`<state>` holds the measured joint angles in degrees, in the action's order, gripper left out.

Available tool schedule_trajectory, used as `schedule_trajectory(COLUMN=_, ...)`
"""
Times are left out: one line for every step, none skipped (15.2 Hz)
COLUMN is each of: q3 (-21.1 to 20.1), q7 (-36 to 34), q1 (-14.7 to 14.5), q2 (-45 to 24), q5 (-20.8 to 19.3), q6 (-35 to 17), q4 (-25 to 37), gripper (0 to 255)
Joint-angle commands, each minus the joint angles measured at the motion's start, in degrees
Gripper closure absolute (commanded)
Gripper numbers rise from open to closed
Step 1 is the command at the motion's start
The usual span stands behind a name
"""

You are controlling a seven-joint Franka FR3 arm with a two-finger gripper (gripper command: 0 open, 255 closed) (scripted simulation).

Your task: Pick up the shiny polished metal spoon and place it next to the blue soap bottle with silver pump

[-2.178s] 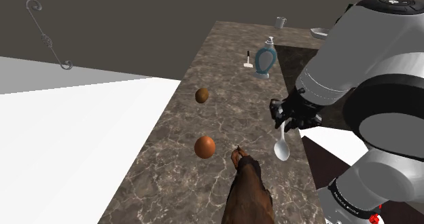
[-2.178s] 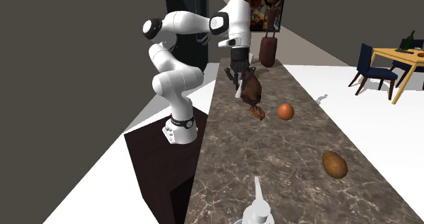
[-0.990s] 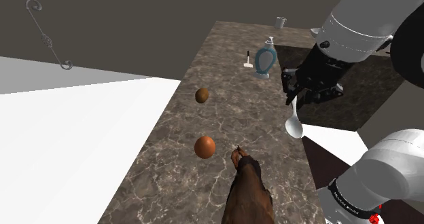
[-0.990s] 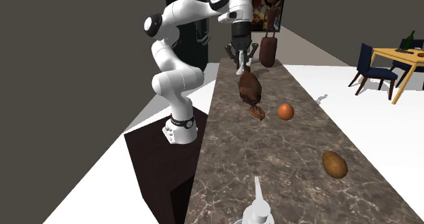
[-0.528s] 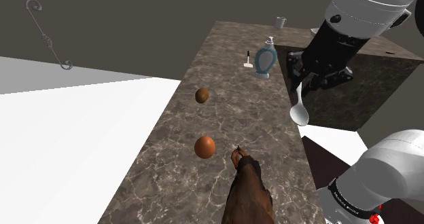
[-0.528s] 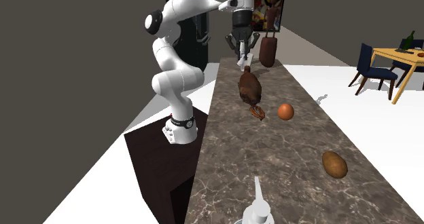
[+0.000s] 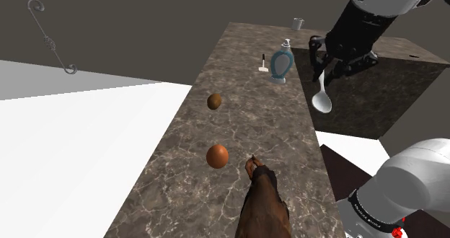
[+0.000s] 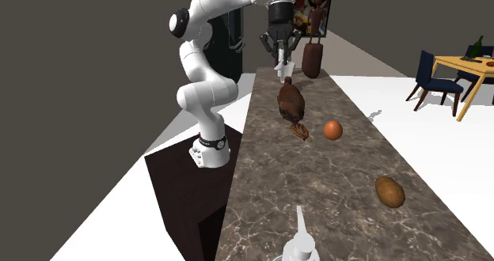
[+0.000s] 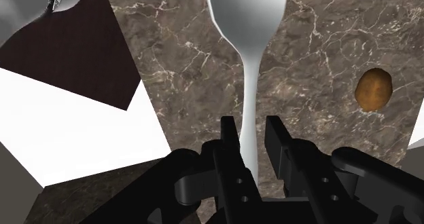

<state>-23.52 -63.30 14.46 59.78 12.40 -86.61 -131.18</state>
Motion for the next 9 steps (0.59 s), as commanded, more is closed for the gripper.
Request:
schedule_trajectory(q3=1.88, q7=2.27, q1=0.9, q2=-1.52, q5=-1.58, q6=-1.67, q4=-0.38, gripper=255)
schedule_trajectory(q3=2.84, q7=3.4, q1=1.37, q2=-2.34, q5=-2.36, q6=-2.54, q4=-0.53, gripper=255)
schedule_trajectory(q3=3.79, q7=4.51, q1=1.85, q2=-3.23, q5=-3.12, q6=-3.41, q4=-0.6, gripper=255)
schedule_trajectory(q3=4.72, q7=5.6, q1=2.33, q2=-4.18, q5=-3.86, q6=-4.29, q4=-0.61, gripper=255)
schedule_trajectory(q3=5.64, q7=6.68, q1=2.82, q2=-5.18, q5=-4.59, q6=-5.17, q4=-0.56, gripper=255)
schedule_trajectory(q3=6.55, q7=7.74, q1=3.32, q2=-6.24, q5=-5.3, q6=-6.04, q4=-0.43, gripper=255)
schedule_trajectory(q3=7.43, q7=8.78, q1=3.82, q2=-7.35, q5=-5.98, q6=-6.91, q4=-0.23, gripper=255)
schedule_trajectory(q3=8.3, q7=9.81, q1=4.32, q2=-8.52, q5=-6.63, q6=-7.77, q4=0.03, gripper=255)
schedule_trajectory(q3=9.16, q7=10.81, q1=4.81, q2=-9.74, q5=-7.27, q6=-8.62, q4=0.36, gripper=255)
